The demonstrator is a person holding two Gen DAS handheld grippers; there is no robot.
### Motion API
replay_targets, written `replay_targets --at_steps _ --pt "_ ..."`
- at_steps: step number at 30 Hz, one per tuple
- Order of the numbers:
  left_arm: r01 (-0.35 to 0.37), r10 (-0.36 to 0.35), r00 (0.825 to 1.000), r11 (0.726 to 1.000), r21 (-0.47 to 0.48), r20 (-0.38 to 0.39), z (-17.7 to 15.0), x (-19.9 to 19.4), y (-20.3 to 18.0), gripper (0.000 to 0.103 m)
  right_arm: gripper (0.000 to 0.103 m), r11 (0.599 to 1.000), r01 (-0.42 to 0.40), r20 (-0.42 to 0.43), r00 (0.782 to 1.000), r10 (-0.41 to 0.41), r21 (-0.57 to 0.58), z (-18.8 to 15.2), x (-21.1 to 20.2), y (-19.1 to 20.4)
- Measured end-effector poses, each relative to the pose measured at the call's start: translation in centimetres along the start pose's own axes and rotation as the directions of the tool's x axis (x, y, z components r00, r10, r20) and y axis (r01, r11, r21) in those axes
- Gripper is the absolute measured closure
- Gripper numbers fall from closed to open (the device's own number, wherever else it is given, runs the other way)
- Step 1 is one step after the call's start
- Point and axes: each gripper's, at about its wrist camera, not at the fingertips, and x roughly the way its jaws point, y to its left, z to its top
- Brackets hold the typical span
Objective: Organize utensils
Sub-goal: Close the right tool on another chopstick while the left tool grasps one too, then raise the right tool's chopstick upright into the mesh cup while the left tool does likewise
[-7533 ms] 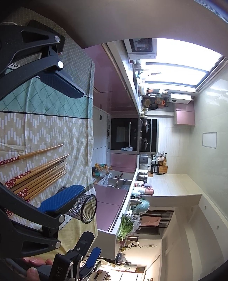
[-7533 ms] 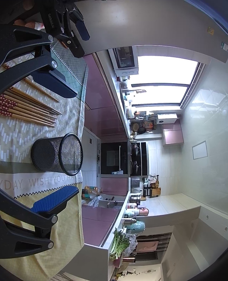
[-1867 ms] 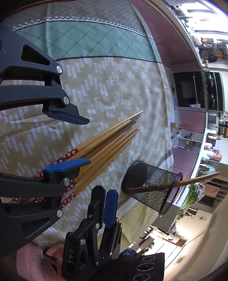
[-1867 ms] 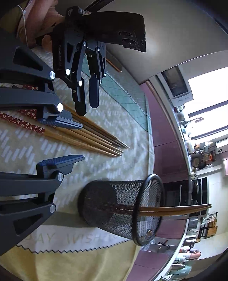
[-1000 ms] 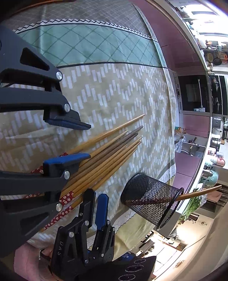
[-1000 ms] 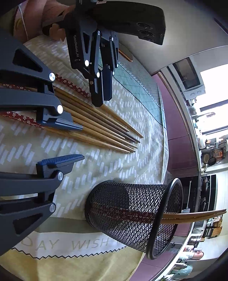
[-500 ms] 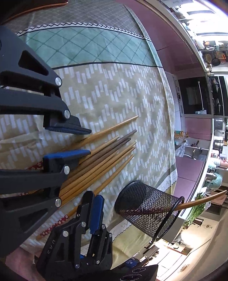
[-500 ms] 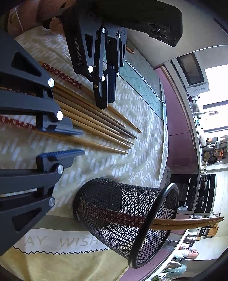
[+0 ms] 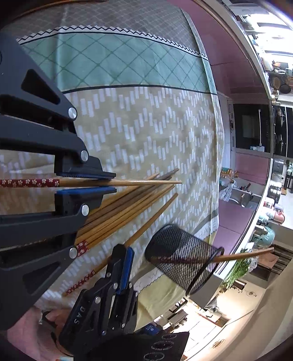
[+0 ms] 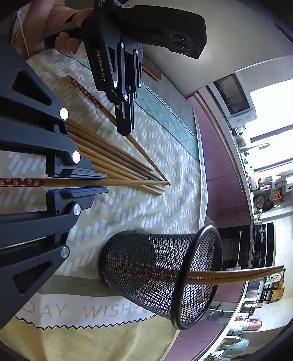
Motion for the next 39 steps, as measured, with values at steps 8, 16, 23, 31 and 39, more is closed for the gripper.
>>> replay_targets --at_steps 8,16,23,31,39 --pt "0.021 -0.020 0.999 0.999 0.044 -0.037 -1.2 0.2 -1.1 0.095 0.097 0.999 0.004 -0.039 0.999 -0.005 -0.033 -0.2 0.6 0.5" --pt "0.033 -0.027 0.997 0.996 0.078 -0.078 -0.7 1.3 -1.2 0.091 0.096 0.999 0.013 -0.069 0.998 -0.016 -0.044 0.1 1.6 0.1" --pt "0.031 -0.027 0.997 0.998 0.048 -0.074 0.3 1.6 -0.8 0.095 0.097 0.999 0.007 -0.044 0.999 -0.009 -0.044 0.6 1.2 0.1" --pt "0.112 -0.112 0.994 0.992 0.056 0.004 1.3 -1.7 -1.7 0.095 0.097 0.999 -0.002 0.068 0.998 0.005 -0.042 1.7 -2.8 0.0" --pt "0.171 -0.180 0.979 0.981 0.092 0.094 2.5 -5.9 -2.8 0.095 0.097 0.999 0.001 0.155 0.988 0.005 -0.042 2.2 -6.0 -0.3"
